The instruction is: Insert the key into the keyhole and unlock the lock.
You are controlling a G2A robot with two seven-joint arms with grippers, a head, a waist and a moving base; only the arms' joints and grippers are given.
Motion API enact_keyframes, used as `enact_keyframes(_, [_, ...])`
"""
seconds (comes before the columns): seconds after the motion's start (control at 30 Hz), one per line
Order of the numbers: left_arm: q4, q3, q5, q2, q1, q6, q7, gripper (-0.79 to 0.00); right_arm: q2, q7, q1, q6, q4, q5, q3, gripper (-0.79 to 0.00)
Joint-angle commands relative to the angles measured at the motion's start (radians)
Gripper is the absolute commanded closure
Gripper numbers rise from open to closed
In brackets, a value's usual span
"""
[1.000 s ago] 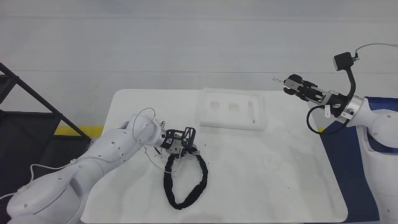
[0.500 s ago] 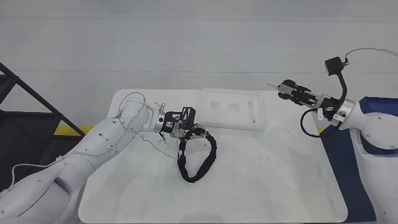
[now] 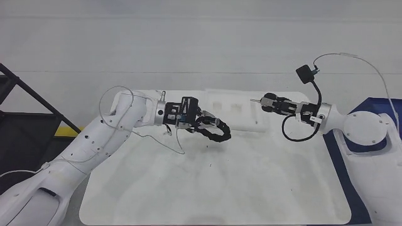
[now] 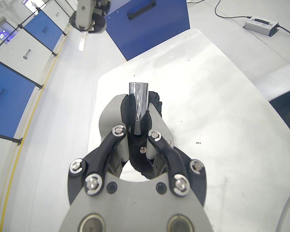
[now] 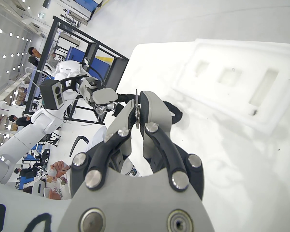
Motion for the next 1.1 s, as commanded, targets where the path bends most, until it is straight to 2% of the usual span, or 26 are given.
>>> enact_keyframes(0.0, [-0.02, -0.012, -0.007, 0.001, 0.006, 0.004, -0.007, 0.0, -0.001, 0.007, 0.007, 0.016, -0.003, -0.005, -0.02, 0.0])
enact_keyframes(0.17, [-0.051, -0.028, -0.016, -0.001, 0.012, 0.002, -0.018, 0.0, -0.004, 0.019, 0.021, 0.055, 0.003, 0.031, -0.045, 0.0])
enact_keyframes(0.6, [-0.051, -0.033, -0.028, -0.002, 0.014, 0.006, -0.016, 0.0, -0.004, 0.019, 0.021, 0.055, 0.003, 0.031, -0.045, 0.0])
enact_keyframes(0.7, [-0.057, -0.044, -0.033, 0.0, 0.036, 0.041, -0.059, 0.0, -0.004, 0.007, 0.008, 0.066, -0.003, 0.044, -0.047, 0.0])
enact_keyframes(0.83, [-0.079, -0.059, -0.032, 0.001, 0.054, 0.059, -0.102, 0.0, 0.001, 0.057, 0.03, 0.151, -0.046, 0.023, -0.056, 0.0])
enact_keyframes(1.07, [-0.083, -0.036, 0.011, -0.016, 0.058, 0.098, -0.084, 0.0, 0.0, 0.122, 0.107, 0.296, -0.11, 0.013, -0.109, 0.0])
